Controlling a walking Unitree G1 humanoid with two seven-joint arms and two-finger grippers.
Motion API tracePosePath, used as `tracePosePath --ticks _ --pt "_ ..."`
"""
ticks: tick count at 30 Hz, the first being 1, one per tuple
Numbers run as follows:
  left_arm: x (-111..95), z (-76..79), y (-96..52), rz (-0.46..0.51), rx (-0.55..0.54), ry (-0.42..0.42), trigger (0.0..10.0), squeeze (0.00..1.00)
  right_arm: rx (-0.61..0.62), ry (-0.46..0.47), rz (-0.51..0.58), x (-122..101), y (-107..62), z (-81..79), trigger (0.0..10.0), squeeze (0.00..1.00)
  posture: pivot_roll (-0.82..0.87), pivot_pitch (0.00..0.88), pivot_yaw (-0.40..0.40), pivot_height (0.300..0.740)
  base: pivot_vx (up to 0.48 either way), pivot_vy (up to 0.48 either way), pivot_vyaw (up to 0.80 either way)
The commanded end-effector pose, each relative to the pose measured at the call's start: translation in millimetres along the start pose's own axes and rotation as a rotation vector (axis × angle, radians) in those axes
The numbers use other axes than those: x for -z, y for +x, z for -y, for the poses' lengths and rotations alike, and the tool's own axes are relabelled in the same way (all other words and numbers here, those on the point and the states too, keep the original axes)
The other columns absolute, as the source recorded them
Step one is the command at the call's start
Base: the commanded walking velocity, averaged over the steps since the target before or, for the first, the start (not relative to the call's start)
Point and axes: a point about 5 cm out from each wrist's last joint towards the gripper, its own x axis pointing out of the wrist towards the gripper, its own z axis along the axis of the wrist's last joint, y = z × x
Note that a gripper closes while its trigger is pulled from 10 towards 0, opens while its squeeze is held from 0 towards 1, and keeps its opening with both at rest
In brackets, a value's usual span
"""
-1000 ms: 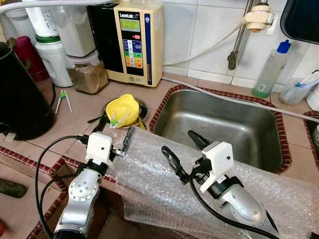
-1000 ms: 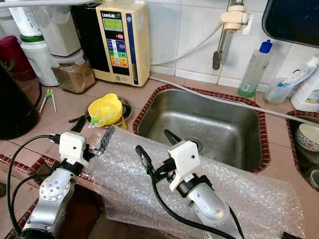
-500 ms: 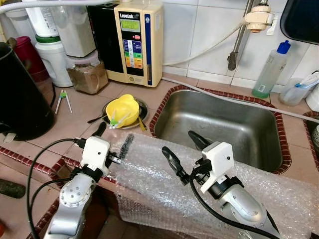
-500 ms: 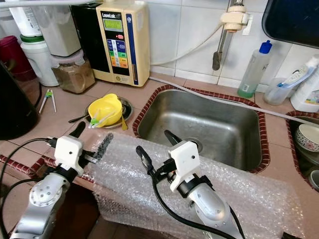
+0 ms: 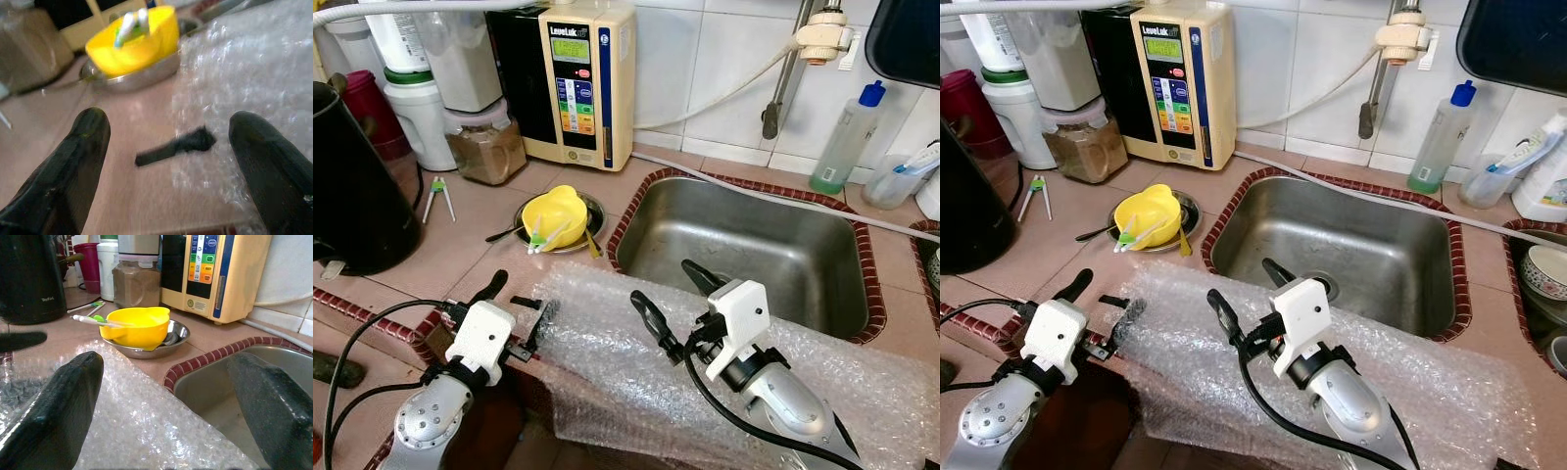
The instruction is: Kitchen organization
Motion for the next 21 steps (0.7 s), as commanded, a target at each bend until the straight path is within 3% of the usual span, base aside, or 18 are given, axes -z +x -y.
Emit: tracePosePath --ticks 1,6,11,16,17,21 --pt "4 -4.5 -1.9 -0.011 -0.018 0.016 10.0 0.00 -0.010 -0.001 0.003 -1 1.8 1.1 10.0 0.00 0.00 0.013 0.027 0.740 0.000 0.000 0.00" --pt "-5 -8.2 -0.3 0.118 -0.055 0.014 10.0 0.00 -0.011 -0.002 0.005 -1 2.4 1.2 10.0 0.00 0.01 0.011 0.025 0.740 0.000 0.000 0.00" --pt "-13 -13.2 3.0 0.185 -0.094 0.012 10.0 0.00 -0.012 -0.007 0.010 -2 3.3 2.0 10.0 0.00 0.01 0.010 0.021 0.740 0.000 0.000 0.00" --pt "-37 -19.6 21.9 0.292 -0.144 -0.018 10.0 0.00 -0.015 -0.011 0.015 -3 4.2 2.0 10.0 0.00 0.00 0.011 0.020 0.740 0.000 0.000 0.00" --pt "-50 -20.1 28.7 0.322 -0.153 -0.023 10.0 0.00 -0.014 -0.011 0.017 -3 4.5 2.0 10.0 0.00 0.00 0.011 0.021 0.740 0.000 0.000 0.00" --pt "-63 -17.8 45.9 0.339 -0.171 -0.060 10.0 0.00 -0.011 -0.013 0.021 -4 4.5 2.0 10.0 0.00 -0.01 0.012 0.024 0.740 0.000 0.000 0.00"
